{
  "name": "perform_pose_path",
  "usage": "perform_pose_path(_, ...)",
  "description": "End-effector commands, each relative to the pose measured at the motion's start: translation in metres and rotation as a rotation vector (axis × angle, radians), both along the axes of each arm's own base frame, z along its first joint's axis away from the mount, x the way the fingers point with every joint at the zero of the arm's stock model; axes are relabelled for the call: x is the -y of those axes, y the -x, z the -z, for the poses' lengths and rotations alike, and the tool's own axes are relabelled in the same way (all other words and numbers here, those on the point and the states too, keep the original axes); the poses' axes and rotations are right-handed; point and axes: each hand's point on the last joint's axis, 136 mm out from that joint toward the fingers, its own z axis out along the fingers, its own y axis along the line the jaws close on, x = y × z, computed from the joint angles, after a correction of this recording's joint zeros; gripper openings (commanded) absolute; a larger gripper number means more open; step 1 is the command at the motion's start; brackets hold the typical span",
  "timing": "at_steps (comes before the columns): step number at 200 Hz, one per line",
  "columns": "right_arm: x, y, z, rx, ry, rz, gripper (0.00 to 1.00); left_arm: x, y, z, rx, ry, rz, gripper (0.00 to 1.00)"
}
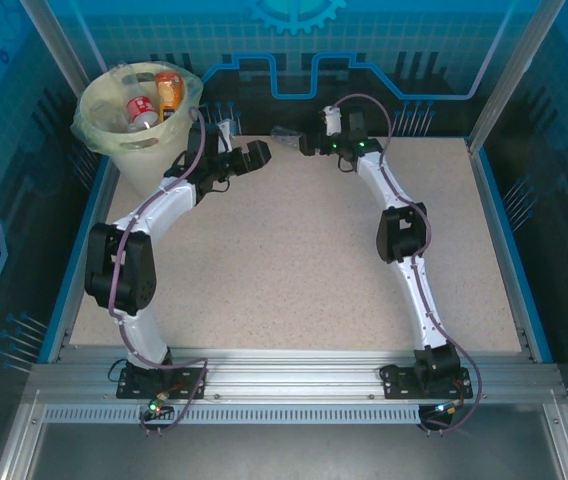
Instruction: Put the plastic bottles in the bin
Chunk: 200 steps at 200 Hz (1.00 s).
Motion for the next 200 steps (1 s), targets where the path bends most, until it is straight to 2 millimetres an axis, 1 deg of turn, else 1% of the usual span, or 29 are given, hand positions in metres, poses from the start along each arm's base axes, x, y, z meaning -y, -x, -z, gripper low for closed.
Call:
perform_pose_path(1,-0.012,0.002,0.008,0.018,-0.013,-0.074,1.0,-0.006,-0.002,-0.012,0.026,-0.016,-0.009,0.99)
perform_pose_path(12,-0.017,0.003,0.013,0.028,-0.023,-0.108,1.0,-0.008,-0.003,-0.01,0.026,-0.019,-0.014,0.99)
perform_pose_path(21,-0.017,0.0,0.018,0.035,-0.025,-0.107,1.0,-0.009,-0.005,-0.008,0.024,-0.021,-0.018,0.99)
perform_pose_path(35,-0.016,-0.004,0.012,0.057,-0.057,-0.103,1.0,-0.01,-0.01,-0.004,0.021,-0.024,-0.021,0.99)
perform_pose_path(46,-0.018,-0.006,0.012,0.05,-0.107,-0.1,1.0,-0.011,-0.014,0.001,0.009,-0.026,-0.033,0.99)
perform_pose_path(66,-0.021,-0.001,0.015,0.001,-0.15,-0.107,1.0,-0.014,-0.027,0.011,-0.017,-0.016,-0.079,0.99)
perform_pose_path(84,-0.026,0.008,0.01,-0.043,-0.196,-0.143,1.0,-0.014,-0.043,0.02,-0.044,0.021,-0.122,0.99)
perform_pose_path(95,-0.034,0.017,0.005,-0.059,-0.231,-0.21,1.0,-0.012,-0.054,0.025,-0.064,0.043,-0.144,0.99)
perform_pose_path(104,-0.042,0.026,0.003,-0.072,-0.244,-0.257,1.0,-0.013,-0.064,0.034,-0.088,0.053,-0.168,0.99)
perform_pose_path(109,-0.046,0.03,0.003,-0.078,-0.248,-0.282,1.0,-0.012,-0.069,0.039,-0.105,0.056,-0.18,0.99)
perform_pose_path(114,-0.051,0.035,0.003,-0.082,-0.252,-0.313,1.0,-0.012,-0.074,0.049,-0.129,0.055,-0.186,0.99)
perform_pose_path(119,-0.055,0.039,0.001,-0.084,-0.246,-0.333,1.0,-0.012,-0.079,0.052,-0.142,0.057,-0.195,0.99)
perform_pose_path(120,-0.056,0.04,0.001,-0.083,-0.244,-0.338,1.0,-0.012,-0.079,0.05,-0.14,0.058,-0.197,0.99)
perform_pose_path(121,-0.056,0.041,0.001,-0.083,-0.241,-0.341,1.0,-0.012,-0.08,0.054,-0.15,0.057,-0.199,0.99)
perform_pose_path(125,-0.059,0.044,0.0,-0.083,-0.232,-0.356,1.0,-0.012,-0.083,0.058,-0.164,0.057,-0.205,0.99)
perform_pose_path(127,-0.062,0.047,0.001,-0.084,-0.227,-0.365,1.0,-0.012,-0.083,0.064,-0.179,0.053,-0.208,0.99)
perform_pose_path(130,-0.064,0.049,-0.001,-0.08,-0.22,-0.378,1.0,-0.011,-0.085,0.067,-0.187,0.055,-0.211,0.99)
perform_pose_path(152,-0.089,0.073,-0.008,-0.068,-0.178,-0.485,1.0,-0.01,-0.097,0.079,-0.208,0.056,-0.23,0.99)
perform_pose_path(169,-0.106,0.092,-0.017,-0.056,-0.14,-0.555,1.0,-0.006,-0.106,0.083,-0.203,0.037,-0.225,0.99)
perform_pose_path(187,-0.115,0.107,-0.029,-0.038,-0.103,-0.608,1.0,0.002,-0.112,0.087,-0.207,-0.026,-0.208,0.99)
perform_pose_path(200,-0.121,0.121,-0.042,-0.035,-0.1,-0.646,0.98,0.005,-0.114,0.093,-0.211,-0.077,-0.21,0.99)
